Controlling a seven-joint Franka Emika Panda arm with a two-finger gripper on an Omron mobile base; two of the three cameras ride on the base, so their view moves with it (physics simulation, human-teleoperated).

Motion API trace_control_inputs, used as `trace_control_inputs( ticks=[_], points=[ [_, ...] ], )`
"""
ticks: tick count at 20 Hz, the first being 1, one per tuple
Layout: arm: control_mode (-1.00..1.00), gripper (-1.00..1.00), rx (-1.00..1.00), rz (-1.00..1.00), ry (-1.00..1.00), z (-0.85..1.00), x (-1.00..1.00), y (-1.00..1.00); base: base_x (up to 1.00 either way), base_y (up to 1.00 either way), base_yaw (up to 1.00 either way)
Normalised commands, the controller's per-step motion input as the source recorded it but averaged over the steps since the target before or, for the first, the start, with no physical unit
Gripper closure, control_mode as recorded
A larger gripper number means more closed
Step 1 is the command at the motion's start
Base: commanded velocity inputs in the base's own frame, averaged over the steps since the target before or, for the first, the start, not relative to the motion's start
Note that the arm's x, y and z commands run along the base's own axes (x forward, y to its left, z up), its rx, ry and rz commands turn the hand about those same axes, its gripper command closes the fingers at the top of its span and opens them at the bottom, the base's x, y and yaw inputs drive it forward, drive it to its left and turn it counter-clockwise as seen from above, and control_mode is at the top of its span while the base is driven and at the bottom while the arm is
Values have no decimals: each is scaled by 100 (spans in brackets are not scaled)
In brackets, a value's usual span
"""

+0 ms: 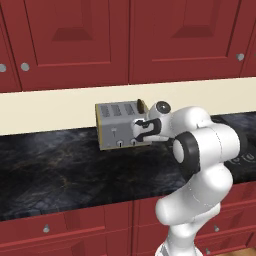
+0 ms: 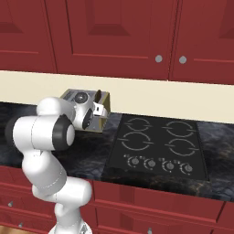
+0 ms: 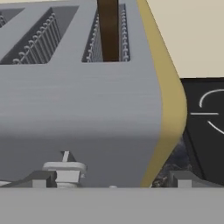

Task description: Start the toaster. Once the lever pops up, take the bread to the plate on the dining counter.

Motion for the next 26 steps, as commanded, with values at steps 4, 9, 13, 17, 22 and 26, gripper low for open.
trace_control_inputs(
  ticks=[4,9,13,17,22,26],
  points=[
    [-100,-100,0,0,0,0,5,0,0,0,0],
    [-100,-100,0,0,0,0,1,0,0,0,0],
    [-100,-100,0,0,0,0,1,0,0,0,0],
    [-100,-100,0,0,0,0,1,0,0,0,0],
    [-100,-100,0,0,0,0,0,0,0,0,0],
    [-100,-100,0,0,0,-4,0,0,0,0,0]
  ],
)
